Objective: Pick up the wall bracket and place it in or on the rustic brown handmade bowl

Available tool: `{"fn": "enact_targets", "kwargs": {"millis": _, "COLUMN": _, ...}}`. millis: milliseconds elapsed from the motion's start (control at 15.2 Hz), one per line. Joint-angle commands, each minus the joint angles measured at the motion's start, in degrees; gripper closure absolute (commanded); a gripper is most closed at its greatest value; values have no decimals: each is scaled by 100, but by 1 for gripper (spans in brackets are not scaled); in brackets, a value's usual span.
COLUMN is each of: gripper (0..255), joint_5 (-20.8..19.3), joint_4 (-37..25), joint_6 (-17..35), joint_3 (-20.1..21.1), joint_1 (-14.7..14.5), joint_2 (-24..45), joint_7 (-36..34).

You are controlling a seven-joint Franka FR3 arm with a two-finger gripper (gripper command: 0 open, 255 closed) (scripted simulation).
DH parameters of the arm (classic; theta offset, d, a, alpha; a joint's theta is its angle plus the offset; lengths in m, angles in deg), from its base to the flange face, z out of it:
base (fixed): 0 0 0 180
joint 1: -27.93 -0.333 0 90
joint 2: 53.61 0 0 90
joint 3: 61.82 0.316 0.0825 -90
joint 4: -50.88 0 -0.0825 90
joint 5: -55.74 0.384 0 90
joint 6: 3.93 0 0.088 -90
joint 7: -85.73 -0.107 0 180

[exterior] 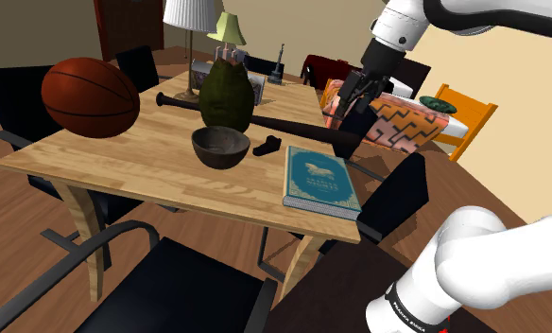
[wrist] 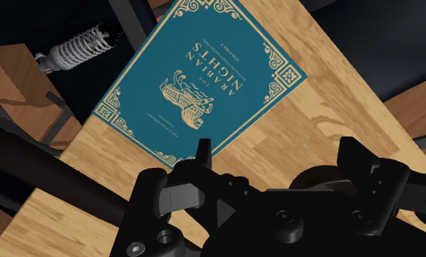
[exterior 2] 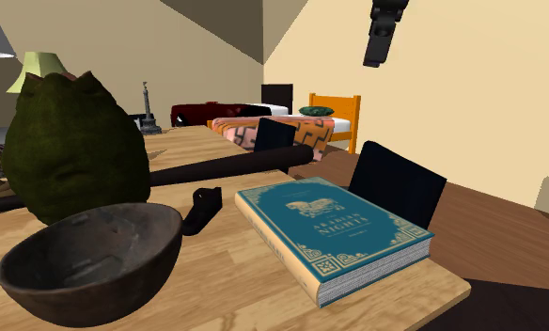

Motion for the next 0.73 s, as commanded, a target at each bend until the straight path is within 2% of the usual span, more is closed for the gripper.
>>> {"fn": "enact_targets", "kwargs": {"millis": 0, "gripper": 0, "joint_5": 0, "joint_4": 0, "joint_6": 0, "joint_3": 0, "joint_1": 0, "joint_2": 0, "joint_7": 0}}
{"fn": "enact_targets", "kwargs": {"millis": 660, "gripper": 0, "joint_5": -17, "joint_4": -422, "joint_6": 1253, "joint_3": -582, "joint_1": 32, "joint_2": 1901, "joint_7": 629}}
